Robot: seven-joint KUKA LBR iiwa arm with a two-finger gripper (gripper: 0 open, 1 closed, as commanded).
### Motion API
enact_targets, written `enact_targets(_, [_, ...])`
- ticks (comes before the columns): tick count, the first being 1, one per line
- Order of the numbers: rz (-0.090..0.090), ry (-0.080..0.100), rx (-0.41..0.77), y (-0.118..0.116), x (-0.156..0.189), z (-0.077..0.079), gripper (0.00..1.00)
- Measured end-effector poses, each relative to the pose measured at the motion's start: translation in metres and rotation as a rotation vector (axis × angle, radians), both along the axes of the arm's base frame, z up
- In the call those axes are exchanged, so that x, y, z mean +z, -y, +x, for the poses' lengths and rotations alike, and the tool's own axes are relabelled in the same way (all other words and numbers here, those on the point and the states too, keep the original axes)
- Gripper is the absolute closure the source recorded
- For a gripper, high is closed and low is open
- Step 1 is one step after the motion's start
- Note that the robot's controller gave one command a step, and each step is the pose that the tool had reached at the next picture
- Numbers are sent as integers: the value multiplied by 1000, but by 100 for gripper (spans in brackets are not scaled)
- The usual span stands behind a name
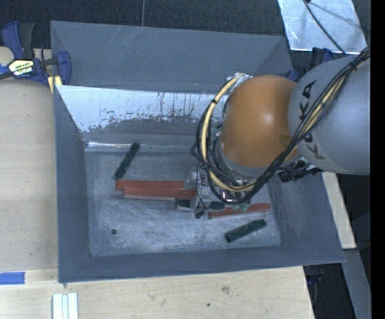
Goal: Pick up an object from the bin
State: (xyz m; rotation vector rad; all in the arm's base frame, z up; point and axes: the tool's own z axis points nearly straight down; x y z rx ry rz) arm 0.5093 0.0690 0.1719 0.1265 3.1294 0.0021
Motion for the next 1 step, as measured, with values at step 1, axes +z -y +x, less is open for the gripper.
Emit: enact_targets(1, [-1, 4, 3, 18, 84, 45, 100])
